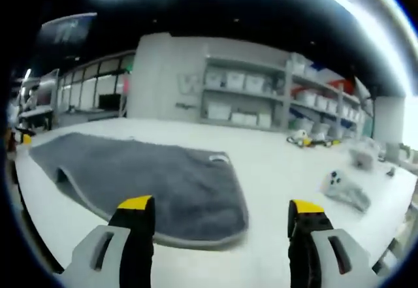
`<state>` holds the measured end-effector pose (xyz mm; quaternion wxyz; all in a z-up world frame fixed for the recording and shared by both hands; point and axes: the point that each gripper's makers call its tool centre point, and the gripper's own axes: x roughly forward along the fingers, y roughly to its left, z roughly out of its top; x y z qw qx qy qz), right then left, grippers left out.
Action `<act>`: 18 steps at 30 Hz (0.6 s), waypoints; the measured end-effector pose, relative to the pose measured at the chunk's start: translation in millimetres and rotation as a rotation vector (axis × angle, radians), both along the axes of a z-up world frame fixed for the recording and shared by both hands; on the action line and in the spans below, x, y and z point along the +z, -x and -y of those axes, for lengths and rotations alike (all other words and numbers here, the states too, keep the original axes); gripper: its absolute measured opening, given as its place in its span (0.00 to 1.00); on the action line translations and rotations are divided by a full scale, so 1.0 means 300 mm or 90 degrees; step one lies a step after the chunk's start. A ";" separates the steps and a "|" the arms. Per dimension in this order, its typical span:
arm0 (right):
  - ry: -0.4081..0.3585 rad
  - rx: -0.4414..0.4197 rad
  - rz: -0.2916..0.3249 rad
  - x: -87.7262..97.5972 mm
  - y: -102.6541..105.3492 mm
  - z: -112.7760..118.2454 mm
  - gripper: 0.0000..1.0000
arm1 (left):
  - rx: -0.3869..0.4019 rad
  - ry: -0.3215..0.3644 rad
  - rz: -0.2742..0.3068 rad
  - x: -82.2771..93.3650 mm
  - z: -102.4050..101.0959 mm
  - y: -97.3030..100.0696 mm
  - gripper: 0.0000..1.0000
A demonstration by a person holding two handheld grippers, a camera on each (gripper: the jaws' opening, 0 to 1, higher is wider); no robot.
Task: Open the folded towel by lifting each exposed corner and separating the folded layers until the towel lies flat within the target outline without major curled edges
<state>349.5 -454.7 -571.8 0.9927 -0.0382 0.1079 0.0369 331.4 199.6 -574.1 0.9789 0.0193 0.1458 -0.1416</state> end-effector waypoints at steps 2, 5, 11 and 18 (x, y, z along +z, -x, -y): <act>-0.022 -0.011 -0.020 -0.034 -0.014 0.017 0.73 | -0.002 0.009 -0.010 -0.015 0.005 0.000 0.67; -0.050 -0.013 -0.037 -0.064 -0.023 0.020 0.56 | -0.003 0.006 -0.026 -0.032 0.007 0.001 0.58; -0.044 -0.035 -0.055 -0.089 -0.024 0.035 0.49 | -0.008 -0.021 -0.070 -0.078 -0.001 0.010 0.38; -0.012 -0.038 -0.071 -0.098 -0.025 0.024 0.35 | -0.014 -0.020 -0.077 -0.090 -0.002 0.008 0.23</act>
